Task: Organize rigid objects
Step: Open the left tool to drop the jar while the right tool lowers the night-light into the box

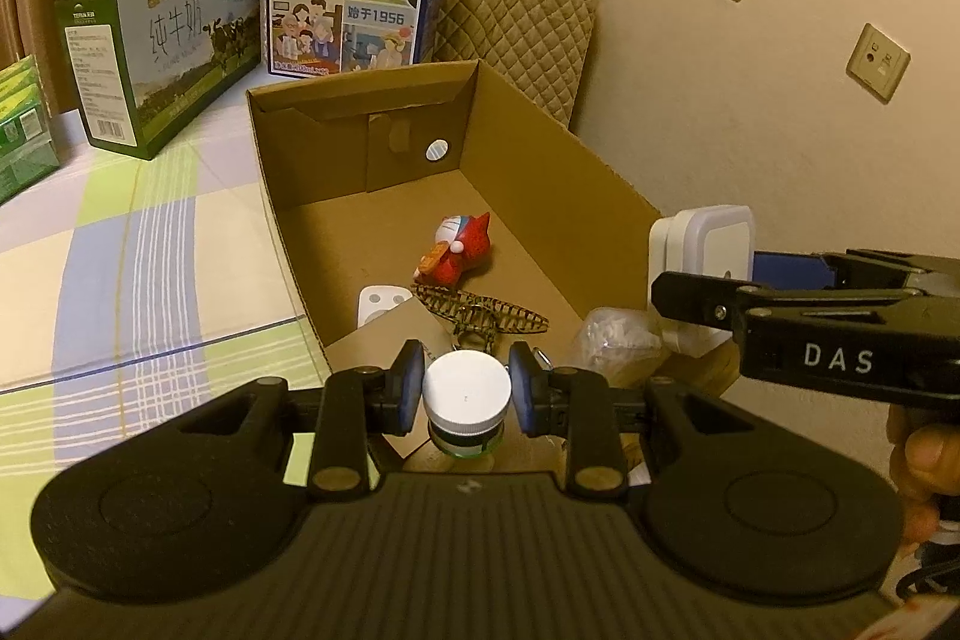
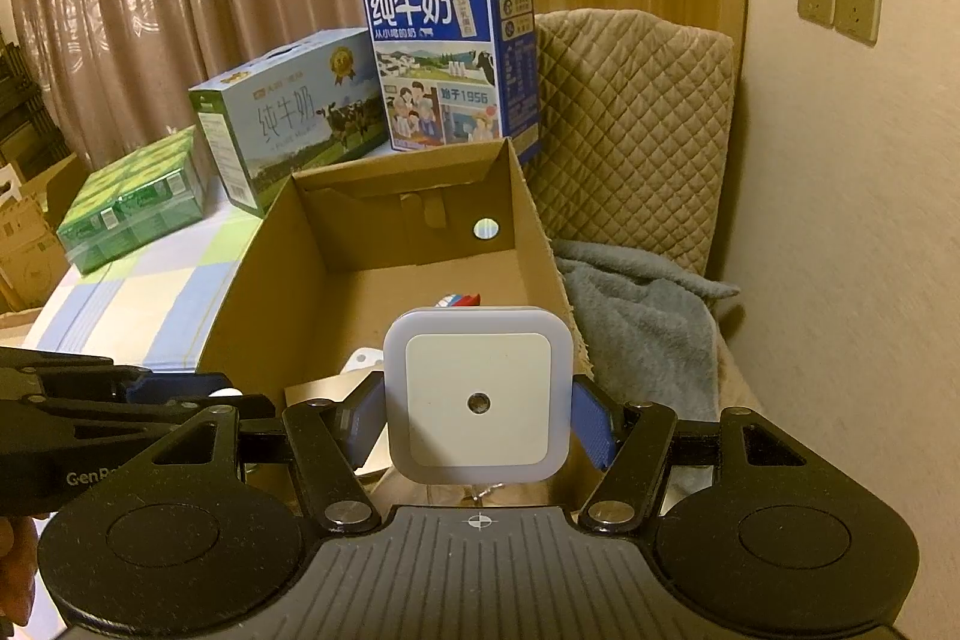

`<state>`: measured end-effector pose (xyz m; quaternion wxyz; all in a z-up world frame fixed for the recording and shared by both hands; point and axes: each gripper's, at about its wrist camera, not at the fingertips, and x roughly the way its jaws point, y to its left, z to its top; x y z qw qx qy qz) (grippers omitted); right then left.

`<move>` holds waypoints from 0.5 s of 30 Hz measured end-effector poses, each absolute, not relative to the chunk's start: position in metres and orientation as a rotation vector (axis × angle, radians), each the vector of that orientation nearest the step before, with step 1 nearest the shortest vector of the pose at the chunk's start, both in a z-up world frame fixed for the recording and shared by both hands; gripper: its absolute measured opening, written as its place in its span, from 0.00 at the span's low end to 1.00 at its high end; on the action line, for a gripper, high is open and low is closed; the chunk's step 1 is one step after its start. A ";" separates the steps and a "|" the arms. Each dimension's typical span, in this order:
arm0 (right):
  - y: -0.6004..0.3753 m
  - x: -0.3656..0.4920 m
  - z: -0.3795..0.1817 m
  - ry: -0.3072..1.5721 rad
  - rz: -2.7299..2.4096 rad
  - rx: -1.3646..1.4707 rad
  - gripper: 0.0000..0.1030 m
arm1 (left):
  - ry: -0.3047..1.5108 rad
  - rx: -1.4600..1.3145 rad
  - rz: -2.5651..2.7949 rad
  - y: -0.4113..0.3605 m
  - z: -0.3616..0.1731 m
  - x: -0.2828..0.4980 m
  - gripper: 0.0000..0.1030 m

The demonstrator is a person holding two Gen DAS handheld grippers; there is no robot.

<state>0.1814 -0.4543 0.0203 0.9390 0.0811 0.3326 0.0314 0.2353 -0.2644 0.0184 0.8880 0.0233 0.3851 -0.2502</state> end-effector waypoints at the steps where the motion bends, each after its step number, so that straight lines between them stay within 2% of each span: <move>1: -0.454 0.181 0.020 0.679 0.064 0.166 0.59 | 0.798 0.051 -0.518 -0.265 0.019 0.235 0.27; 2: -0.454 0.182 0.020 0.679 0.064 0.166 0.59 | 0.796 0.052 -0.515 -0.265 0.019 0.235 0.38; 3: -0.454 0.182 0.020 0.679 0.064 0.165 0.59 | 0.791 0.049 -0.512 -0.264 0.020 0.235 0.42; 15: -0.449 0.184 0.021 0.679 0.069 0.169 0.59 | 0.774 0.034 -0.490 -0.249 0.028 0.234 0.42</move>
